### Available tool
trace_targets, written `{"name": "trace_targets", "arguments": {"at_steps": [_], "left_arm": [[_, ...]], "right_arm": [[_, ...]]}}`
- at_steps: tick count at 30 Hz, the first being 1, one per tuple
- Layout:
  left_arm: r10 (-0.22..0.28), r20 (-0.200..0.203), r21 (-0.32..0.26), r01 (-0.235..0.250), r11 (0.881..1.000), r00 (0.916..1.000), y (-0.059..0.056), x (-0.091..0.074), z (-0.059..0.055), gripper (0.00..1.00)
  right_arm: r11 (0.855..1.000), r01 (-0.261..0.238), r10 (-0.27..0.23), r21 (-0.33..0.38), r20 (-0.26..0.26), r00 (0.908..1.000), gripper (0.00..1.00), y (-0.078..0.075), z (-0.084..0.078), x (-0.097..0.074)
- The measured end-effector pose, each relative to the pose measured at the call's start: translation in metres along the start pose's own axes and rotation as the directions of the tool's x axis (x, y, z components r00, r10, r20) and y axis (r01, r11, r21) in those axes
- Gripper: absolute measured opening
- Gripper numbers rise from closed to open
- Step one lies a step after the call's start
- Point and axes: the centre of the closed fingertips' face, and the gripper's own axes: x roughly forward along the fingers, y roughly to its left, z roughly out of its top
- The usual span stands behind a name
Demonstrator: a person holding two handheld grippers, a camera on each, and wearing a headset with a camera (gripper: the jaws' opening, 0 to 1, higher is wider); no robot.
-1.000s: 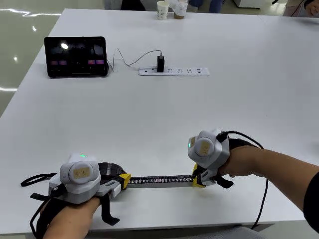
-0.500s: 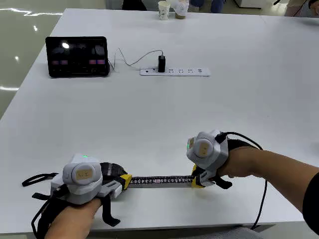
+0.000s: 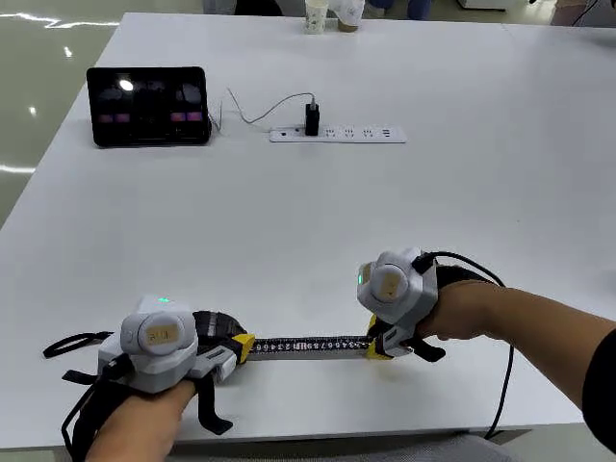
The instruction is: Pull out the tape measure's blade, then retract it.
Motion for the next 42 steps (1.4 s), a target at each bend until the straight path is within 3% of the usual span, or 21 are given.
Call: {"name": "trace_targets", "arguments": {"at_steps": [15, 42], "left_arm": [[0.0, 0.0, -0.003, 0.0, 1.0, 1.0, 0.001, 0.0, 0.0, 0.59], [-0.003, 0.002, -0.005, 0.003, 1.0, 1.0, 0.002, 0.0, 0.0, 0.59]], "right_arm": [[1.0, 0.012, -0.011, -0.02, 0.025, 0.9996, 0.11, 0.001, 0.006, 0.002], [0.999, 0.019, -0.018, -0.028, 0.026, 0.9995, 0.11, 0.002, 0.016, 0.006]]}}
